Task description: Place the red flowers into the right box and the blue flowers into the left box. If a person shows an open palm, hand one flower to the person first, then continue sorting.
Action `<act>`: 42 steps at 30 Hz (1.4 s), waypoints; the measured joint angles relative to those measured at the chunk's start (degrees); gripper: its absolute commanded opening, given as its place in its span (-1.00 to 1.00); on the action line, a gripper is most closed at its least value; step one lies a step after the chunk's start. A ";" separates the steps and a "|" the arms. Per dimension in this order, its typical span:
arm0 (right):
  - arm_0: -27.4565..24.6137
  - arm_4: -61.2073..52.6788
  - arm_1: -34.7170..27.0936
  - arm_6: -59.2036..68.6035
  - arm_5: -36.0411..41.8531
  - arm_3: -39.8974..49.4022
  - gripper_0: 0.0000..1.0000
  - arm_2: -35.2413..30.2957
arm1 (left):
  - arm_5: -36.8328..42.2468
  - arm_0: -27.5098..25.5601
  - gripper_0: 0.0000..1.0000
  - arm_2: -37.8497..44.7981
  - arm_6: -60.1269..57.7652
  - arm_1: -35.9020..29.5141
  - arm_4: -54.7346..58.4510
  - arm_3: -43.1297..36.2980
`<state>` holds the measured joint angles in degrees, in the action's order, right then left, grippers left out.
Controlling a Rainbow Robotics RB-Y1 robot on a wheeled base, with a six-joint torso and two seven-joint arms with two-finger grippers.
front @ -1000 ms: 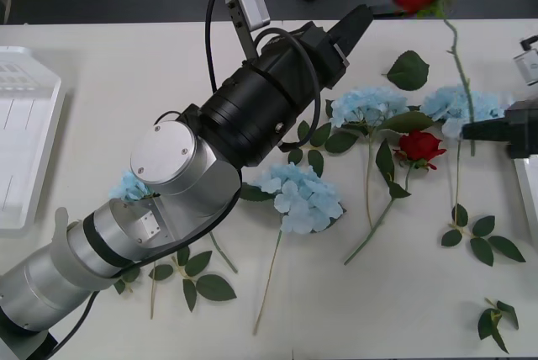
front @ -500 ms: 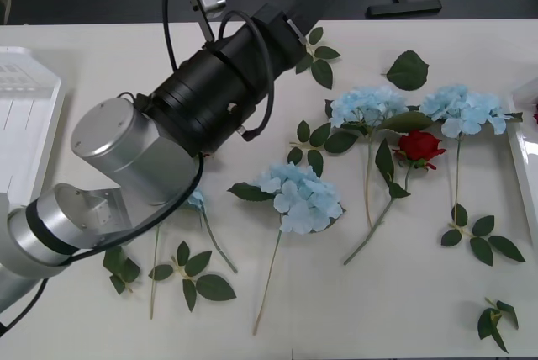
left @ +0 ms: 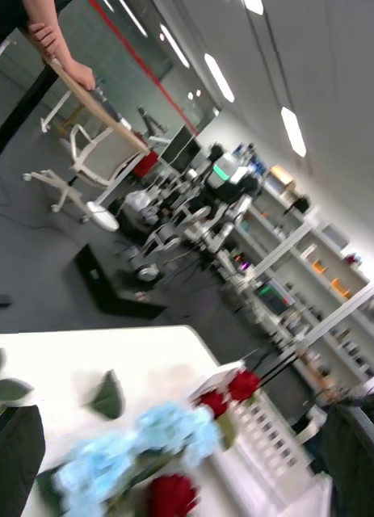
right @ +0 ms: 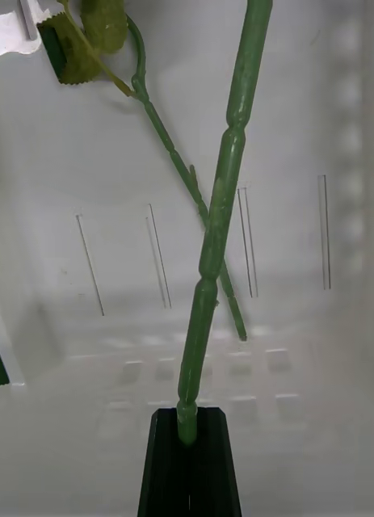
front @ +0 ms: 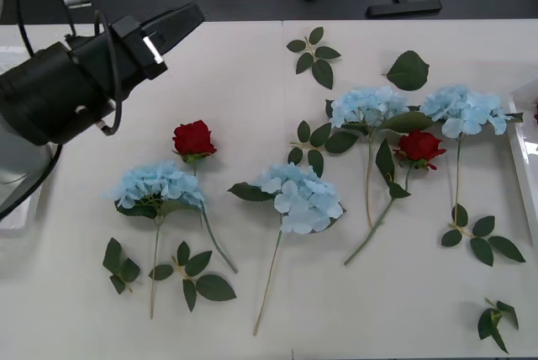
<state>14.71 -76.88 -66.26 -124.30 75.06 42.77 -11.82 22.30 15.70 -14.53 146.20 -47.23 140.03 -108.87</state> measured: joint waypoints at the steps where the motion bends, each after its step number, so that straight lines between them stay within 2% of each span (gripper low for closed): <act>1: 0.01 0.24 0.73 0.00 -0.54 0.00 -1.00 0.00 | 2.90 -0.90 1.00 1.39 0.00 -0.55 -2.34 0.89; 3: 0.04 0.41 1.98 0.00 -1.39 0.00 -0.34 0.00 | 8.67 -2.61 1.00 4.38 -0.01 -1.40 -7.52 2.50; 6: 0.05 0.57 3.12 0.00 -3.38 0.00 -0.03 0.00 | 18.88 -4.65 1.00 10.04 -0.20 -1.91 -19.23 3.95; 7: 0.06 0.64 3.36 0.00 -3.93 0.00 0.02 0.00 | 21.97 -5.35 1.00 12.27 -0.62 -1.92 -22.59 3.98; 9: 0.07 0.87 3.55 0.00 -4.53 0.00 0.20 0.00 | 27.74 -6.79 1.00 16.50 -4.56 -1.92 -27.57 3.89; 15: 0.30 0.97 3.59 -0.01 -4.47 0.71 0.64 0.00 | 41.46 -13.27 1.00 25.71 -31.84 -1.93 -37.81 0.11; 19: 0.31 0.98 3.60 -0.01 -3.13 3.54 0.74 0.00 | 49.25 -18.71 1.00 29.06 -37.94 -1.93 -44.00 -4.24; 23: 0.31 1.19 3.97 0.00 -2.33 8.63 0.74 0.12 | 52.38 -24.23 1.00 30.14 -41.34 -1.93 -52.70 -10.63; 27: 0.36 1.95 4.99 1.13 -6.31 15.25 0.74 3.18 | 52.79 -27.57 1.00 29.81 -59.20 -1.80 -58.70 -14.30; 30: 1.15 2.56 5.24 8.65 -10.43 18.89 0.74 9.60 | 52.82 -27.87 1.00 27.85 -70.87 -1.17 -65.38 -14.51; 33: 3.44 3.69 5.61 17.13 -12.57 19.87 0.75 16.89 | 51.84 -27.86 1.00 23.83 -70.54 0.03 -71.78 -14.51; 35: 5.11 5.51 6.68 17.80 -12.74 19.86 0.74 19.62 | 50.07 -27.83 1.00 20.54 -70.01 0.91 -75.99 -14.51; 42: 8.55 9.65 13.13 20.82 -12.62 19.86 0.75 20.16 | 48.45 -25.45 1.00 10.10 -70.46 4.38 -94.14 -14.50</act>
<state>23.25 -67.23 -53.14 -103.48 62.45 62.63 8.34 70.76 -9.75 -4.44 75.74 -42.85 45.89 -123.38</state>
